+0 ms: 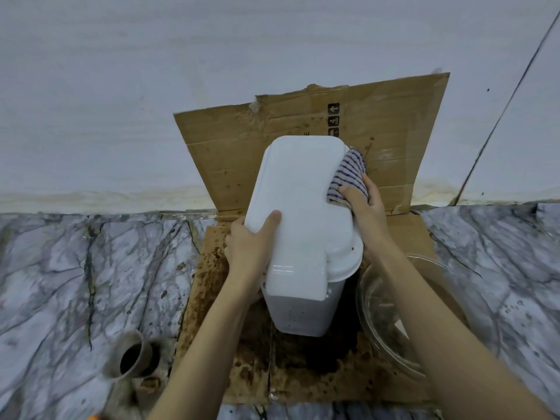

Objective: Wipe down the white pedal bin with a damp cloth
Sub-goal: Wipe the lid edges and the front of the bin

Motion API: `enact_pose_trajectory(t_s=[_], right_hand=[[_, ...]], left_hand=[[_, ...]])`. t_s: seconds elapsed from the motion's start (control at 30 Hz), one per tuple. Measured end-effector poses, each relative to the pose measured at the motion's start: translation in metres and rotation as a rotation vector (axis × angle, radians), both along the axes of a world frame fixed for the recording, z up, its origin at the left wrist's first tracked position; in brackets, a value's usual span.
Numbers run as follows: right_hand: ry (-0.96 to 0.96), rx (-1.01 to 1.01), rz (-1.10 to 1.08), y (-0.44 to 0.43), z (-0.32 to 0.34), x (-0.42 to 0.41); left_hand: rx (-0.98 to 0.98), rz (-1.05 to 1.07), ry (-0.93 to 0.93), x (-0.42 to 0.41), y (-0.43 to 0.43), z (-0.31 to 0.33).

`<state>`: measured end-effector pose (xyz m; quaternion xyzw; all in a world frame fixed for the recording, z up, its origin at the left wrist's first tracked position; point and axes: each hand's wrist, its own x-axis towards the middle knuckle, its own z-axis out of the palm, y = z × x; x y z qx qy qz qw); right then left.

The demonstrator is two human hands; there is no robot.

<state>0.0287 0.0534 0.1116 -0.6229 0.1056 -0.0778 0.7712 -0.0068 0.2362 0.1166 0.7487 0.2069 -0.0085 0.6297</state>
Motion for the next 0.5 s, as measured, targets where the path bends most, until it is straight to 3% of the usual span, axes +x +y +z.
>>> enact_pose_trajectory(t_s=[0.17, 0.27, 0.33, 0.37, 0.5], right_hand=[[0.035, -0.149, 0.049, 0.000, -0.005, -0.018], [0.137, -0.530, 0.070, -0.005, -0.003, -0.040], [0.156, -0.807, 0.023, -0.004, -0.002, -0.062], [0.095, -0.845, 0.016, -0.001, -0.003, -0.071], [-0.179, -0.551, 0.078, 0.019, -0.008, -0.090]], left_hand=[[0.330, -0.122, -0.056, -0.016, -0.002, 0.008], [0.617, -0.185, -0.187, -0.023, -0.007, 0.022], [0.670, -0.233, -0.271, -0.026, -0.011, 0.024], [0.680, -0.273, -0.278, -0.027, -0.014, 0.023], [0.868, -0.365, -0.245, -0.035, -0.025, 0.017]])
